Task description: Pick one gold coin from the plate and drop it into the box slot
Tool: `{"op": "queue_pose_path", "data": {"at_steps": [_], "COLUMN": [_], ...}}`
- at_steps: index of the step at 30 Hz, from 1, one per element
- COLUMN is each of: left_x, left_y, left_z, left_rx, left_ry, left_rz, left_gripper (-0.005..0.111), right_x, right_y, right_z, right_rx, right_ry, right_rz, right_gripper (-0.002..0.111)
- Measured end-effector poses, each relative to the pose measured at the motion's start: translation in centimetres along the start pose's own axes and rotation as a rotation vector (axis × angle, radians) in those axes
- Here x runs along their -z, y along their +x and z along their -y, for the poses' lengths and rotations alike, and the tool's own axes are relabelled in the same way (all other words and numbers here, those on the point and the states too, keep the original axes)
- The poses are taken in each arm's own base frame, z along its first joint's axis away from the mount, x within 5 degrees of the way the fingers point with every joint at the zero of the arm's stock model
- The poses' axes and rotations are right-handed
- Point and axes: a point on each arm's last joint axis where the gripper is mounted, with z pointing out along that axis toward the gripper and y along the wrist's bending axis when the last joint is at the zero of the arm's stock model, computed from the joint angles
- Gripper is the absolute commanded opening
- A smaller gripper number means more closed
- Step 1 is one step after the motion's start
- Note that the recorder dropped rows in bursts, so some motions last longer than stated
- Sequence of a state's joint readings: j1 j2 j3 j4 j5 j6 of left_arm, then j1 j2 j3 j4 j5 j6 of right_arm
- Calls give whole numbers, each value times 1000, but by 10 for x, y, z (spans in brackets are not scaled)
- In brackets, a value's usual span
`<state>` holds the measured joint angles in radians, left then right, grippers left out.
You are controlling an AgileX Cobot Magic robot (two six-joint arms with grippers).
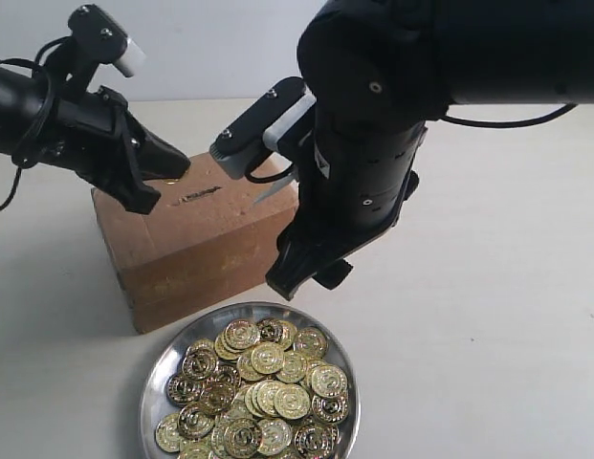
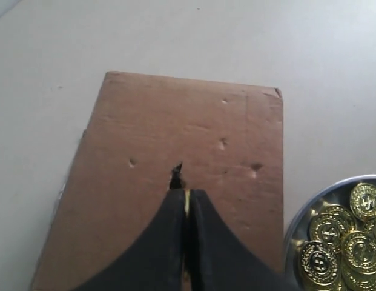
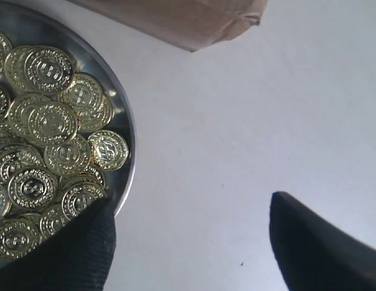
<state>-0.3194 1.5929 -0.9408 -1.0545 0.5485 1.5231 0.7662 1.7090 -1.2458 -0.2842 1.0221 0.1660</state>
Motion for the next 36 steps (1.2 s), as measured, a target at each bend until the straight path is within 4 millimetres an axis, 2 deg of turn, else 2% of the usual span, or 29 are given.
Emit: {"op": "queue_pose_path", "data": {"at_steps": [9, 14, 19, 27, 29, 31, 33, 36], "left_x": [-27, -33, -37, -48, -48, -48, -48, -48], "left_y": [-2, -2, 1, 8, 8, 7, 7, 7], "left_z": [-10, -14, -16, -20, -20, -20, -20, -21], "left_rx": [-61, -87, -91, -98, -97, -94, -94, -94], "left_ry": [105, 106, 91, 92, 88, 88, 88, 86], "left_rz": [-28, -37, -48, -70, -68, -66, -66, -66], "left_gripper": [0, 0, 0, 0, 5, 24, 34, 35], "right_x": [0, 2, 15, 47, 55, 58, 60, 60], "right_y": [0, 1, 3, 11, 13, 14, 15, 15], "right_z": [2, 2, 6, 14, 16, 16, 17, 17], "right_rx": [0, -2, -10, -34, -39, -42, -43, -46], "right_ry": [18, 19, 21, 19, 18, 18, 18, 18], "right_rz": [1, -1, 34, 126, 152, 165, 169, 171], "right_gripper": [67, 67, 67, 67, 67, 67, 67, 67]}}
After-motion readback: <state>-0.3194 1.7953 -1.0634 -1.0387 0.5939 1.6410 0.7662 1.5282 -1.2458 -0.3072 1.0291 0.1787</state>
